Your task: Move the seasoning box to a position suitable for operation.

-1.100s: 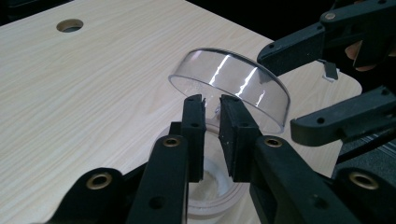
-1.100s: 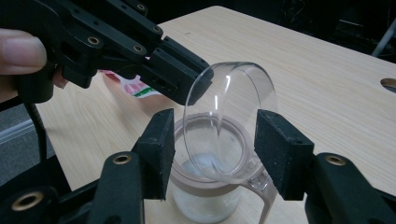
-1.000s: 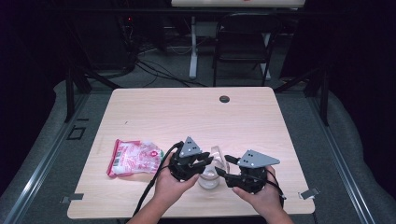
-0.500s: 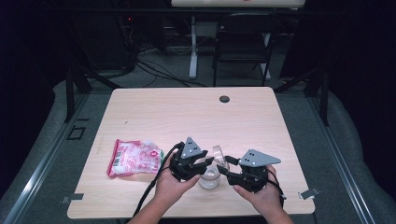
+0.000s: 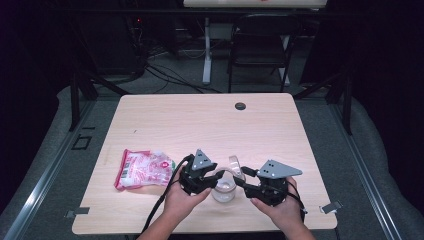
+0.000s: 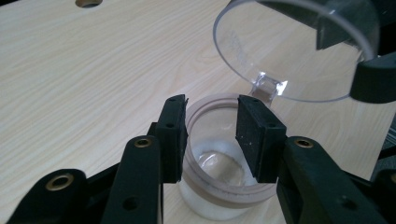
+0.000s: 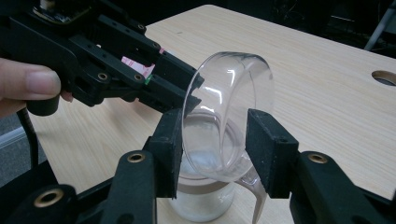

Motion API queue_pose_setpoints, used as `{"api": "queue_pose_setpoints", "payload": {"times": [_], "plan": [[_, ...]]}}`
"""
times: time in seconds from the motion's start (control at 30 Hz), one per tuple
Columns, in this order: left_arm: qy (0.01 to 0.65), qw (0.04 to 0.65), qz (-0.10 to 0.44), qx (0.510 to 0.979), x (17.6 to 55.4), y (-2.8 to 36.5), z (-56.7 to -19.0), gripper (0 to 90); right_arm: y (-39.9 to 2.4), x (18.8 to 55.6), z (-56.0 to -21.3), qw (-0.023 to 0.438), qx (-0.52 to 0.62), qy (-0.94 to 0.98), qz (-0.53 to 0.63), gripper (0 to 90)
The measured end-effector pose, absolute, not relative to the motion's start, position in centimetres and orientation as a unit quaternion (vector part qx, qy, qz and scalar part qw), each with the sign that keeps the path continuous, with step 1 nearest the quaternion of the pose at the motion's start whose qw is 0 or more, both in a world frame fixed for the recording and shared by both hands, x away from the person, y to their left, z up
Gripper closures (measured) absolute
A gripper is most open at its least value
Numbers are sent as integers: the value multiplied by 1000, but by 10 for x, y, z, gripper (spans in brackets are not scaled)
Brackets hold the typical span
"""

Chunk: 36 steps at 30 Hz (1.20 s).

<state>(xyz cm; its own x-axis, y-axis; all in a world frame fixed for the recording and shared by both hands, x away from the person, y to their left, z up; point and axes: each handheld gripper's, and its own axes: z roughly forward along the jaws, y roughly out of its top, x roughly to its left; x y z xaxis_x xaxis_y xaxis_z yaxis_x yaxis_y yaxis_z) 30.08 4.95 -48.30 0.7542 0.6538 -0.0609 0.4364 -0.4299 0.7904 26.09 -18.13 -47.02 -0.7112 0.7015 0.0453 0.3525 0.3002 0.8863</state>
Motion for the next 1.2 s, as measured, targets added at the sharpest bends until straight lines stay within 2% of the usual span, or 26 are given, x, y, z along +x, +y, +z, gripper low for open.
{"api": "queue_pose_setpoints", "payload": {"times": [0.4,0.87,1.2], "plan": [[345,414,124,833,306,54,-499,624,-183,261,-470,179,335,785,489,565],[348,408,118,836,307,54,-509,713,-185,261,-471,183,334,785,488,561],[346,408,113,837,307,55,-509,720,-191,261,-472,186,341,780,491,559]]}}
